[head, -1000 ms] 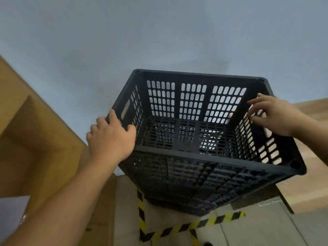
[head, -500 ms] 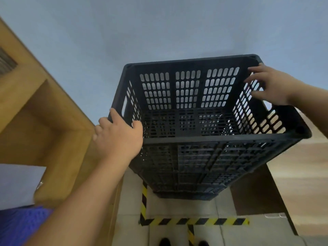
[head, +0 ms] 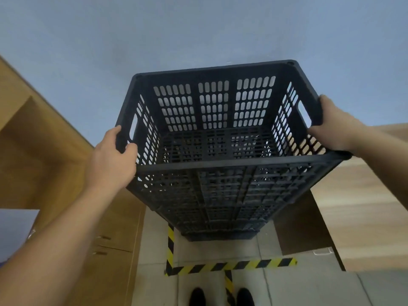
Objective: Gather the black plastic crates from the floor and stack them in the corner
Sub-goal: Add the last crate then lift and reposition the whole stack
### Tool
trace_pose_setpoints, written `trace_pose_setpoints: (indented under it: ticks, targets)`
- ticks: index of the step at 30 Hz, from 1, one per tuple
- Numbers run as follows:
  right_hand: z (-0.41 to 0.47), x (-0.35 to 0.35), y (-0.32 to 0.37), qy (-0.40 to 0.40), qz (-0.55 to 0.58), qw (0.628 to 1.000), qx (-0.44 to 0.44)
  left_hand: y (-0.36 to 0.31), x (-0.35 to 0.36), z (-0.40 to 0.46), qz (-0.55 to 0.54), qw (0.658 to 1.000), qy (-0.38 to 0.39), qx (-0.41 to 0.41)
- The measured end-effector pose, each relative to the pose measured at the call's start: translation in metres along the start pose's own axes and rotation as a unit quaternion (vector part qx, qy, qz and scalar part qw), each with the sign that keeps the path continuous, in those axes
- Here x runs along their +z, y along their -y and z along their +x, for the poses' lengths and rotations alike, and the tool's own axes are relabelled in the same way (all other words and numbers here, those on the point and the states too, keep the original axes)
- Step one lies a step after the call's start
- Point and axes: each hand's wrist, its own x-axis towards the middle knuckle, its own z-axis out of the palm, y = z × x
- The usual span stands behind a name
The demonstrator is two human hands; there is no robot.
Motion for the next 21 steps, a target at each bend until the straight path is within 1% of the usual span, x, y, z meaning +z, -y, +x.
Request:
trace_pose_setpoints:
  ticks: [2, 4, 7, 11, 15, 18, 21]
  targets:
    - [-0.024, 0.007, -0.005, 0.001, 0.068, 0.997, 0.038, 0.001, -0.001, 0.007, 0.008, 1.000, 0.003, 0.001]
    - [-0.031, 0.014, -0.005, -0.020, 0.120, 0.991, 0.054, 0.002, -0.003, 0.012, 0.010, 1.000, 0.004, -0.001]
    - [-0.026, 0.013, 0.002, -0.050, 0.115, 0.990, 0.057, 0.001, -0.001, 0.007, 0.014, 1.000, -0.004, 0.003]
    - [-0.029, 0.008, -0.003, -0.055, 0.113, 0.990, 0.058, 0.001, 0.004, -0.003, 0.009, 1.000, -0.016, 0.012]
    - [-0.045, 0.022, -0.004, -0.062, 0.101, 0.992, 0.050, 0.006, -0.004, 0.012, 0.010, 1.000, -0.001, 0.013]
    - [-0.037, 0.017, 0.002, -0.073, 0.099, 0.991, 0.051, 0.007, -0.002, 0.004, 0.020, 1.000, -0.006, 0.013]
    - [-0.027, 0.006, -0.002, -0.075, 0.094, 0.991, 0.060, 0.002, 0.006, -0.013, 0.006, 1.000, -0.020, 0.021]
